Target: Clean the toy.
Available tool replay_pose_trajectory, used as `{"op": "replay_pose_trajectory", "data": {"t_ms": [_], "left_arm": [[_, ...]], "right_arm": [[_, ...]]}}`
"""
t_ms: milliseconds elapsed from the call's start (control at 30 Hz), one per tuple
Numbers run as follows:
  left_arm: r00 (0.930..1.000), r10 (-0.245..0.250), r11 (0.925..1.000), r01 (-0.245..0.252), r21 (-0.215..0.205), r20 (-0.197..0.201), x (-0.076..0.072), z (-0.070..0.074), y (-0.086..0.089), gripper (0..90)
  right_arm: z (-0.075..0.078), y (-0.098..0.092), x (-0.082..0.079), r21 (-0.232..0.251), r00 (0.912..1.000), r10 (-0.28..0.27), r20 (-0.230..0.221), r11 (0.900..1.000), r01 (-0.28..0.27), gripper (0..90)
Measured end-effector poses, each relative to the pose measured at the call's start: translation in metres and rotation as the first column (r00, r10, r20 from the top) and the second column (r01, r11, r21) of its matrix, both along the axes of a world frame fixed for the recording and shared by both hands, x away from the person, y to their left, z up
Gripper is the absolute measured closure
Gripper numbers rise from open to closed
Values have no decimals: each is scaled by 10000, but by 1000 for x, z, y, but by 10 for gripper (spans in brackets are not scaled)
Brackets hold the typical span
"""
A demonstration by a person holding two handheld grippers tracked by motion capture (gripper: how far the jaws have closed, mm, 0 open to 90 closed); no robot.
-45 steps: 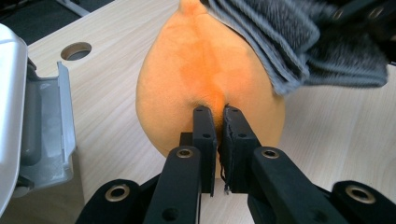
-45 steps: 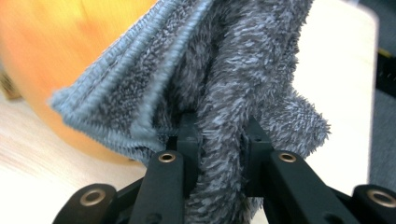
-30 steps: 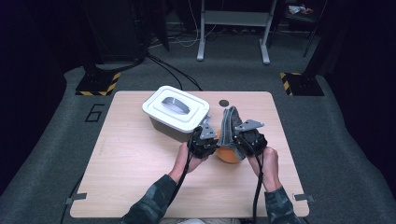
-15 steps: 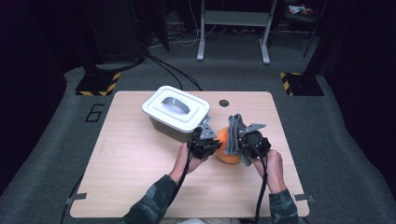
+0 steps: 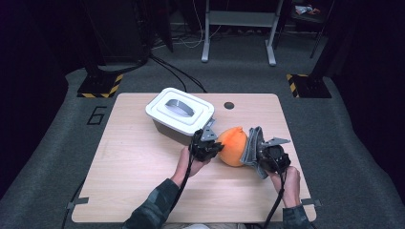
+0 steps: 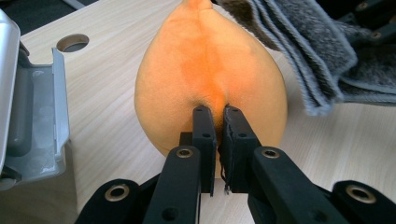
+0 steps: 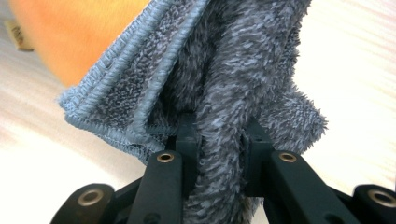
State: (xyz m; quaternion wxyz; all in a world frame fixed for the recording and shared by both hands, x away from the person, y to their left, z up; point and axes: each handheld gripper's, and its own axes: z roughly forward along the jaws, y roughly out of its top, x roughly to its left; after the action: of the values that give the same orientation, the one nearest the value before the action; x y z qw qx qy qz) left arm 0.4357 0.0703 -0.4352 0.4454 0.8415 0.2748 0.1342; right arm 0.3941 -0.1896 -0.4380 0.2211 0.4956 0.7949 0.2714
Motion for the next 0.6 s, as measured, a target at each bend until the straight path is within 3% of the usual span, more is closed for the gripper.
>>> {"op": "replay_pose_trajectory", "data": {"t_ms": [600], "left_arm": [[9997, 215, 9998, -215, -1, 73, 3, -1, 2, 849]], "right_arm": [[-15, -1, -40, 356, 9975, 397, -580, 9987, -377, 729]]}}
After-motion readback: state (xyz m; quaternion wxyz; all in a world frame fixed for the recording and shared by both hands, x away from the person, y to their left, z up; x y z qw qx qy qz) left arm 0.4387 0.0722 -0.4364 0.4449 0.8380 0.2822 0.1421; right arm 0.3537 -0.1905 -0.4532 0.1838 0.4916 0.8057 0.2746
